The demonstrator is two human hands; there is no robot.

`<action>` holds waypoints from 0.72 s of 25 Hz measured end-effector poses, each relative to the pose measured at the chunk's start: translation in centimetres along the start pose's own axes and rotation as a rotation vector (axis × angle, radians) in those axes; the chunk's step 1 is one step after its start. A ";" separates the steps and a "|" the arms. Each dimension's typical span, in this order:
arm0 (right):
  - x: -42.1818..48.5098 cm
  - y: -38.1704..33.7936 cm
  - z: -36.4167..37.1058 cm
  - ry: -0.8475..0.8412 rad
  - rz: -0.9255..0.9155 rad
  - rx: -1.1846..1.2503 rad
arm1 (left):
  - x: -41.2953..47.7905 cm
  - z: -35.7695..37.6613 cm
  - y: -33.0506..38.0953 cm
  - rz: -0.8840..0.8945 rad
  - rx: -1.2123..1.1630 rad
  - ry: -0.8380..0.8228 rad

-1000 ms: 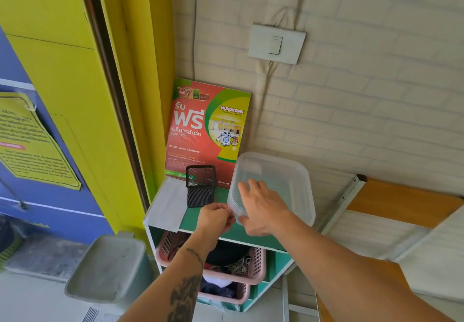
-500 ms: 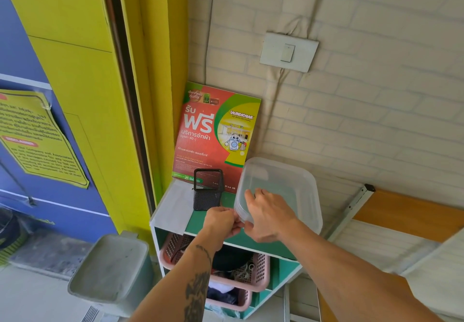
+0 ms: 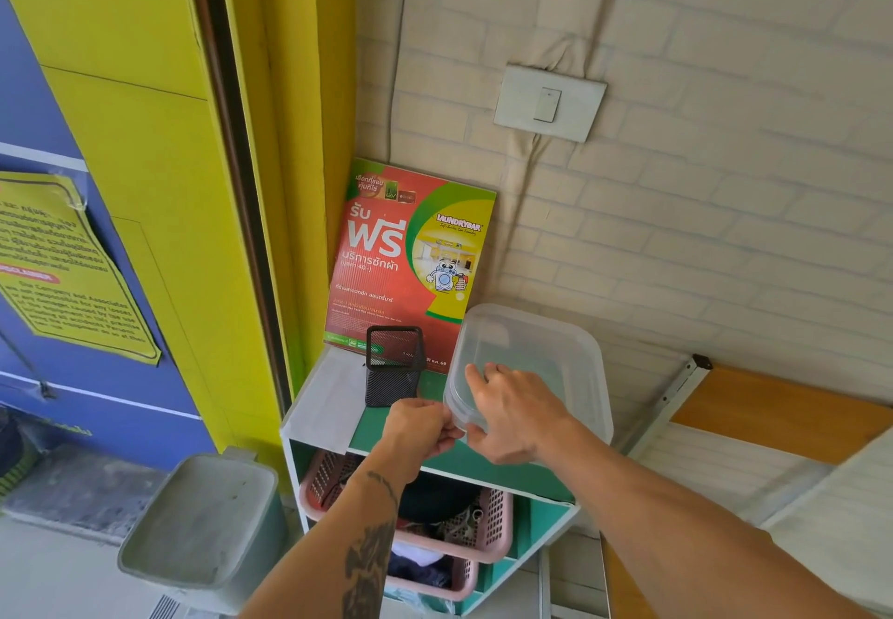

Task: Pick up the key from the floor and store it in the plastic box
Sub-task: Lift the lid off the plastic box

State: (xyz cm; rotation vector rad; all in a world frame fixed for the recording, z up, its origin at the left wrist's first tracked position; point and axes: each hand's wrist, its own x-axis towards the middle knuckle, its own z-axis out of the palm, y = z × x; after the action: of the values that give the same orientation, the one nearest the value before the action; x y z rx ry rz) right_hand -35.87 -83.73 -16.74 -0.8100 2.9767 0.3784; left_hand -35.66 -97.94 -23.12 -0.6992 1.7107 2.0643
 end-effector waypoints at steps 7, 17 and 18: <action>-0.3 2.8 -2.3 0.132 0.005 0.165 | -0.4 0.0 0.2 -0.010 -0.003 0.021; -3.6 5.6 -3.1 0.327 0.125 0.399 | -0.7 0.2 0.2 -0.002 -0.002 0.045; -3.9 5.1 -2.6 0.325 0.125 0.374 | -0.6 0.2 0.2 -0.002 -0.003 0.049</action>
State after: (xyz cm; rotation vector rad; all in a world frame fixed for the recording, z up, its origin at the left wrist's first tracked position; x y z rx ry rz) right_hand -34.96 -78.21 -12.69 -0.7027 3.2440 -0.3356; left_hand -35.27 -97.78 -22.59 -0.7579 1.7325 2.0654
